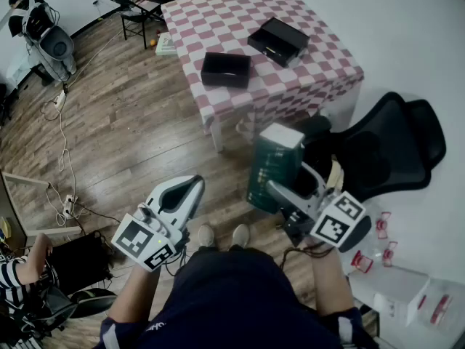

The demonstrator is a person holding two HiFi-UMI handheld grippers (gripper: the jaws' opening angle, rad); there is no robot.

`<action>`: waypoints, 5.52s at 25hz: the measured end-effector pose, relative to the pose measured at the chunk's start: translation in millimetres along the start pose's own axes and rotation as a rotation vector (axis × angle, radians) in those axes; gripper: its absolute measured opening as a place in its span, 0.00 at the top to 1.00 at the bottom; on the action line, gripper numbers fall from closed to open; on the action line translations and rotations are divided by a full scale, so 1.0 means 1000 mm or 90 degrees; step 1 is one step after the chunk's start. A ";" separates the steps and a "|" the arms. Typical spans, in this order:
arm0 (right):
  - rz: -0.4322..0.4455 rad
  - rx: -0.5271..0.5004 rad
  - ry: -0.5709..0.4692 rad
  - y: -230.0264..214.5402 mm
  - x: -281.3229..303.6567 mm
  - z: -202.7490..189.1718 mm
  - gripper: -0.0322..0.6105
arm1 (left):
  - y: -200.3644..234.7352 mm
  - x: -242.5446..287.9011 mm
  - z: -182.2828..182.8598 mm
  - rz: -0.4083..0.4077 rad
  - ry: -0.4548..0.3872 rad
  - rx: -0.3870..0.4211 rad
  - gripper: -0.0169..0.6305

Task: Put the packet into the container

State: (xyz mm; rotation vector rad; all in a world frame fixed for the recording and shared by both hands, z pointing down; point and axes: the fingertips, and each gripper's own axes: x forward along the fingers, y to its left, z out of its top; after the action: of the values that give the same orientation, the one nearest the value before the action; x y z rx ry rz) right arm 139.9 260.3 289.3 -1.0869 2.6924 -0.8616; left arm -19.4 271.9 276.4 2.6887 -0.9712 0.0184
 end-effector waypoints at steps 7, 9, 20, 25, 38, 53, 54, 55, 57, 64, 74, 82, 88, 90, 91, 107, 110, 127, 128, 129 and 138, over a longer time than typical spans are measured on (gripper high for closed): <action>-0.021 0.007 -0.002 -0.010 -0.002 0.001 0.34 | -0.001 0.004 -0.003 0.000 0.003 -0.006 0.92; -0.021 0.011 0.001 -0.013 -0.003 -0.001 0.34 | -0.001 0.007 -0.005 0.002 0.007 -0.010 0.92; -0.002 0.011 0.010 -0.036 -0.030 0.002 0.34 | -0.023 0.034 -0.013 0.012 0.007 0.000 0.92; 0.013 0.002 0.010 -0.043 -0.039 0.008 0.34 | -0.029 0.041 -0.012 0.028 0.003 0.009 0.92; 0.024 -0.015 0.015 -0.072 -0.035 0.023 0.34 | -0.019 0.067 -0.009 0.041 0.001 0.023 0.92; -0.013 -0.052 0.049 -0.135 0.076 0.048 0.34 | 0.117 0.121 -0.008 0.028 0.007 -0.028 0.92; -0.017 -0.051 0.052 -0.140 0.089 0.051 0.34 | 0.131 0.125 -0.006 0.026 0.010 -0.033 0.92; -0.021 -0.049 0.056 -0.145 0.102 0.054 0.34 | 0.144 0.129 -0.004 0.022 0.014 -0.038 0.92; -0.029 -0.047 0.063 -0.154 0.129 0.061 0.34 | 0.173 0.136 -0.001 0.016 0.026 -0.046 0.92; -0.070 -0.057 0.077 -0.190 0.211 0.088 0.34 | 0.272 0.165 0.021 -0.008 0.047 -0.053 0.92; -0.104 -0.139 0.140 -0.223 0.291 0.116 0.34 | 0.349 0.184 0.034 -0.029 0.049 -0.066 0.92; -0.087 -0.205 0.218 -0.258 0.349 0.123 0.34 | 0.389 0.184 0.026 0.005 0.060 -0.104 0.92; -0.033 -0.308 0.306 -0.285 0.382 0.116 0.34 | 0.409 0.198 0.020 0.050 0.070 -0.116 0.92; -0.009 -0.345 0.340 -0.292 0.392 0.110 0.34 | 0.410 0.204 0.017 0.065 0.074 -0.120 0.92; 0.003 -0.360 0.357 -0.297 0.396 0.106 0.34 | 0.411 0.207 0.015 0.073 0.077 -0.122 0.92; 0.142 -0.518 0.611 -0.344 0.419 0.026 0.34 | 0.410 0.210 -0.011 0.185 0.073 -0.173 0.92; 0.145 -0.530 0.653 -0.351 0.420 0.011 0.34 | 0.410 0.206 -0.014 0.195 0.070 -0.180 0.92; 0.160 -0.554 0.779 -0.371 0.421 -0.039 0.34 | 0.415 0.195 -0.028 0.217 0.066 -0.202 0.92; 0.161 -0.556 0.781 -0.371 0.421 -0.041 0.34 | 0.415 0.196 -0.028 0.217 0.066 -0.203 0.92; 0.162 -0.558 0.783 -0.371 0.421 -0.042 0.34 | 0.415 0.196 -0.029 0.217 0.067 -0.203 0.92; 0.163 -0.560 0.786 -0.370 0.422 -0.046 0.34 | 0.416 0.196 -0.028 0.216 0.067 -0.201 0.92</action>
State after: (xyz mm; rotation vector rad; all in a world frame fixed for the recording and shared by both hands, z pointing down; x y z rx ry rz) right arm 38.7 -216.1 572.8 -0.0996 4.3339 -0.2347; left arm -126.5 -148.9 431.4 2.1934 -1.2660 0.0687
